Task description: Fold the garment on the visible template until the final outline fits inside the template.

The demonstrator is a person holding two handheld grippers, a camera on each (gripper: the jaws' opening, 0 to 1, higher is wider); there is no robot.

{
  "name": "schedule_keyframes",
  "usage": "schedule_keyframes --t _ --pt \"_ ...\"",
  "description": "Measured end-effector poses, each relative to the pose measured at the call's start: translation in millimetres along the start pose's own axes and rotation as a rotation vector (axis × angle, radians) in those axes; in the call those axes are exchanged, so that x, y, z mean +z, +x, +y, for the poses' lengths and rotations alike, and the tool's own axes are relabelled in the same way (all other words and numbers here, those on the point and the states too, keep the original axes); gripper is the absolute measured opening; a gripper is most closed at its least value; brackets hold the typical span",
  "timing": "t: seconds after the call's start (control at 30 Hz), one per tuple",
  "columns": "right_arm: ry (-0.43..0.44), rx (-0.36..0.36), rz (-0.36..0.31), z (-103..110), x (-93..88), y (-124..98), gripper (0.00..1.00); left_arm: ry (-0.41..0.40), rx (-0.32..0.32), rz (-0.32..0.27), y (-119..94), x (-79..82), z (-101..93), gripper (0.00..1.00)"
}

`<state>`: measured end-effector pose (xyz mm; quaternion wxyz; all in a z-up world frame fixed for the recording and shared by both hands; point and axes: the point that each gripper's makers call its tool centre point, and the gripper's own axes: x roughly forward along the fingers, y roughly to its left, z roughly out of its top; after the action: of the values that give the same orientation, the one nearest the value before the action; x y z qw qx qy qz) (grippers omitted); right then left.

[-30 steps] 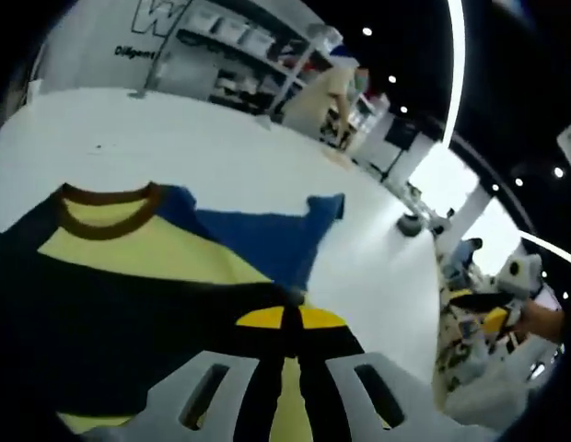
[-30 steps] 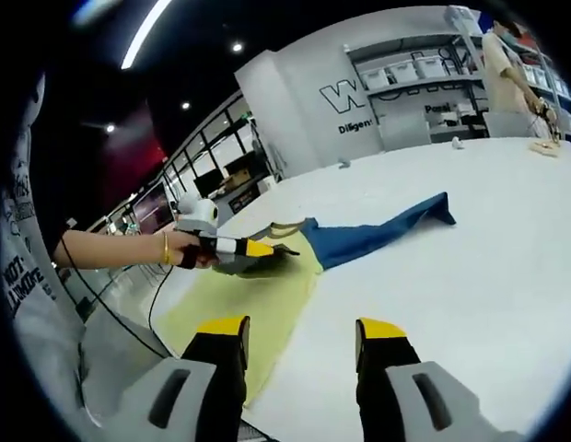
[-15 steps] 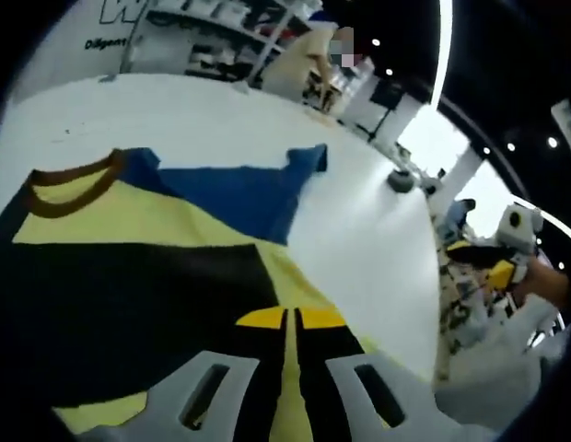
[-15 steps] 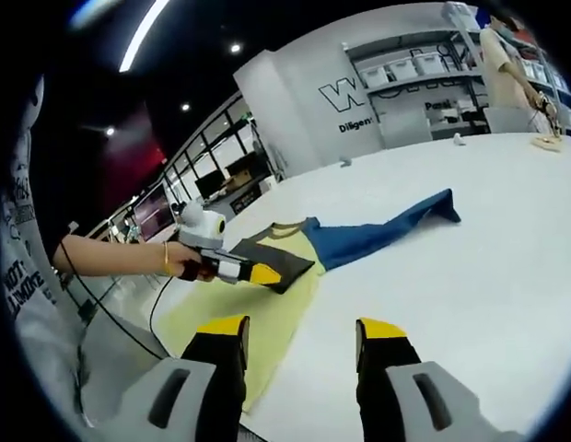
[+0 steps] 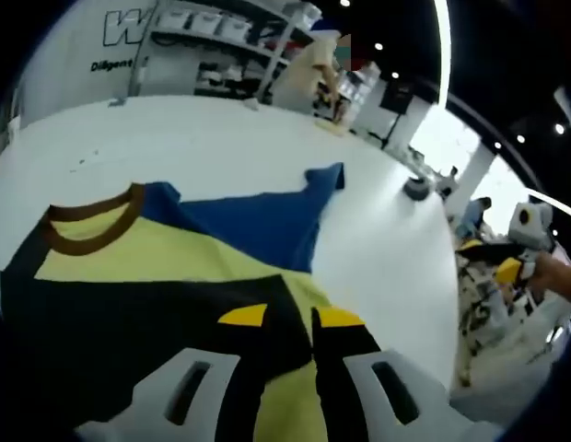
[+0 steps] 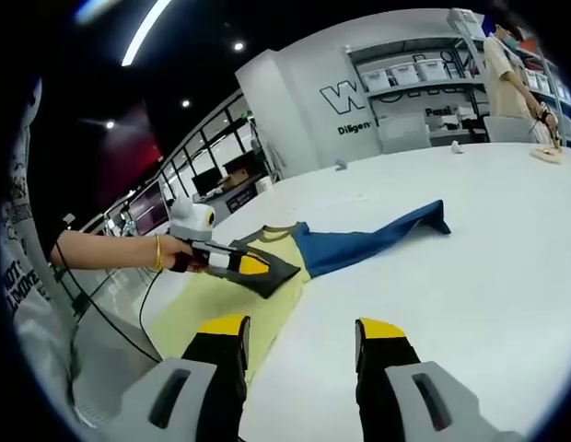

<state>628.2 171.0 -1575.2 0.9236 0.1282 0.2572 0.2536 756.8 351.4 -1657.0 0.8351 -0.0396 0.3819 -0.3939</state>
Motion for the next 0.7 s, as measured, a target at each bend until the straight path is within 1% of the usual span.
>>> schedule_keyframes --t 0.07,0.13,0.17,0.23,0.33,0.37,0.4,0.47,0.5,0.53,0.57,0.6,0.63,0.67,0.7 --pt "-0.009 -0.006 0.008 -6.7 2.6 0.1 0.42 0.008 0.000 0.004 4.4 -2.4 -1.5 0.20" --pt "-0.020 -0.011 0.013 -10.8 6.2 0.7 0.42 -0.004 -0.017 0.007 8.8 -4.6 -2.3 0.18" --pt "-0.023 -0.012 0.013 -11.4 8.0 1.1 0.42 -0.009 -0.023 0.020 11.8 -6.9 -2.9 0.17" --pt "-0.027 -0.017 0.017 -12.6 12.3 3.2 0.42 0.023 -0.014 0.045 15.0 -11.4 0.0 0.17" --pt "-0.031 -0.017 0.020 -14.3 14.9 5.1 0.42 0.033 -0.017 0.049 20.0 -11.5 0.9 0.19" --pt "-0.033 -0.017 0.021 -14.9 15.6 5.7 0.42 0.034 -0.019 0.049 22.1 -11.9 2.3 0.18" --pt "-0.036 -0.015 0.024 -13.8 17.2 7.4 0.42 0.031 -0.023 0.035 22.7 -8.1 0.8 0.18" --pt "-0.037 -0.014 0.028 -14.1 17.7 8.8 0.42 0.027 -0.013 0.030 23.4 -6.0 1.4 0.16" --pt "-0.040 -0.013 0.033 -13.6 17.6 9.9 0.42 0.104 0.022 0.049 21.3 -6.5 5.1 0.16" --pt "-0.040 -0.013 0.035 -13.8 17.4 10.7 0.43 0.137 0.020 0.056 21.7 -6.1 2.3 0.18" --pt "-0.040 -0.013 0.036 -14.2 17.1 11.0 0.43 0.139 0.020 0.055 21.6 -5.7 1.2 0.23" --pt "-0.038 -0.012 0.040 -14.6 16.6 12.1 0.43 0.162 0.020 0.052 18.8 -5.6 -3.3 0.27" --pt "-0.038 -0.012 0.042 -14.7 16.4 12.5 0.43 0.172 0.021 0.046 17.8 -4.4 -4.2 0.30" --pt "-0.039 -0.013 0.046 -14.8 16.2 13.5 0.43 0.209 0.026 -0.008 12.4 5.6 -4.2 0.33" --pt "-0.040 -0.013 0.047 -13.7 16.7 14.2 0.43 0.229 0.050 -0.066 7.4 16.3 -3.2 0.36"
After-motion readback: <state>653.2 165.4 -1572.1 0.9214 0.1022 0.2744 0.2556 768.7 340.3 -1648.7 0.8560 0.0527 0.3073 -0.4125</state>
